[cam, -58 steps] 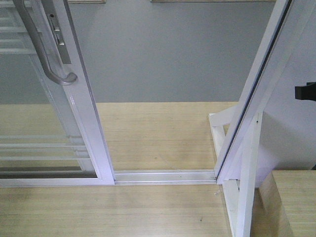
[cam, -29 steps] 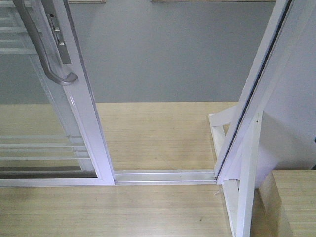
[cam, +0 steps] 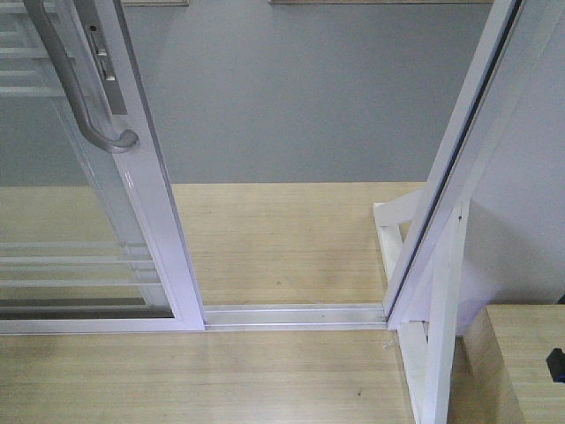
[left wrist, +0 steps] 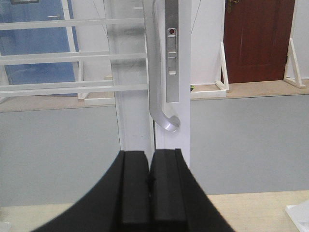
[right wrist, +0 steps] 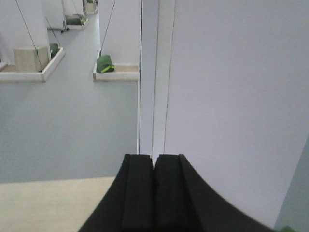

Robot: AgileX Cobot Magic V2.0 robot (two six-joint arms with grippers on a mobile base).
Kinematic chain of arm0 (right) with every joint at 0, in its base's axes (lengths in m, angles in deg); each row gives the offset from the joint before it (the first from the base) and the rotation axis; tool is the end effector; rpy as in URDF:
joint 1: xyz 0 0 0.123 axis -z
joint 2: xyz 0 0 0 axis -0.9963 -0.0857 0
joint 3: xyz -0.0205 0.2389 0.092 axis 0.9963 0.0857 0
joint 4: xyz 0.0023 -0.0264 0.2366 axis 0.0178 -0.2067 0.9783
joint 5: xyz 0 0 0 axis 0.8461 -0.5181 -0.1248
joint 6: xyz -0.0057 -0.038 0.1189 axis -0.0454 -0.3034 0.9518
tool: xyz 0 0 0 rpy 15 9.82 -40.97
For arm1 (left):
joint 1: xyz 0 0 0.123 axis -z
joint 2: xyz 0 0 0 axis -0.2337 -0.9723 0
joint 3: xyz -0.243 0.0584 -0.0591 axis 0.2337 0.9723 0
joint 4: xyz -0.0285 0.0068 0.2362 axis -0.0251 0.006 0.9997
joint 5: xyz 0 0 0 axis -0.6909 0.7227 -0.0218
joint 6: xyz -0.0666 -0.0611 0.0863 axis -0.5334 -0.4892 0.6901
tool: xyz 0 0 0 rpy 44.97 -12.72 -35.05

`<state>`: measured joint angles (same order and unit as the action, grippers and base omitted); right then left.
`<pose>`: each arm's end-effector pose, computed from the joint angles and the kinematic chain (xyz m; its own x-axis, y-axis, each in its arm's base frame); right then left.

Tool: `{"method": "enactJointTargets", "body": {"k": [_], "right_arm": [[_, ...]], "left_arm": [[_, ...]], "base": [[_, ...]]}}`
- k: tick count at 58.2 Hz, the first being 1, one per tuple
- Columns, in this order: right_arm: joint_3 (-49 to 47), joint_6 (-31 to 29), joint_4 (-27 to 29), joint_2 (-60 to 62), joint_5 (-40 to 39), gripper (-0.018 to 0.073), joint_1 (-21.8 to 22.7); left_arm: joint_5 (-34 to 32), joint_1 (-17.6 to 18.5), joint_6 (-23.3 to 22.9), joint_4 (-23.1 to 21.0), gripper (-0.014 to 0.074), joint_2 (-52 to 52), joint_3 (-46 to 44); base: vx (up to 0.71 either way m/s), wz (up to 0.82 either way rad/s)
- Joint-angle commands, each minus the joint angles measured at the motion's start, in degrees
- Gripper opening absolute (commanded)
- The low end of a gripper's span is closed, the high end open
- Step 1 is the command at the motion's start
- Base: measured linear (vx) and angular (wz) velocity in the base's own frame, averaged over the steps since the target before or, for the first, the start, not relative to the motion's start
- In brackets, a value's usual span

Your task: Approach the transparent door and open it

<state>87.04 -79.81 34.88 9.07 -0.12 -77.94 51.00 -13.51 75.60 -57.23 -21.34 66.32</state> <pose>0.1088 -0.0141 0.1850 -0.1181 -0.0145 -0.9929 0.1252 0.9917 -0.0294 0.1054 -0.0001 0.1942 -0.0284 0.0278 -0.9992 0.0008 0.9996 0.0278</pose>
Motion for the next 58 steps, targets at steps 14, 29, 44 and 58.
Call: {"method": "enactJointTargets", "body": {"k": [14,29,44,58], "right_arm": [[0.3,-0.4,-0.1,4.8,-3.6,-0.0008,0.3],[0.3,-0.4,-0.1,4.8,-3.5,-0.0008,0.3],[0.3,-0.4,-0.1,4.8,-3.4,-0.0008,0.3],[0.3,-0.4,-0.1,4.8,-3.4,-0.0008,0.3]], "left_arm": [[-4.3,0.0,-0.7,-0.4,-0.0008,0.9,0.9],[-4.3,0.0,-0.7,-0.4,-0.0007,0.9,0.9],[-4.3,0.0,-0.7,-0.4,-0.0006,0.9,0.9],[-4.3,0.0,-0.7,-0.4,-0.0006,0.9,0.9]], "base": [[0.0,0.0],[0.0,0.0],[0.0,0.0],[0.0,0.0]]}}
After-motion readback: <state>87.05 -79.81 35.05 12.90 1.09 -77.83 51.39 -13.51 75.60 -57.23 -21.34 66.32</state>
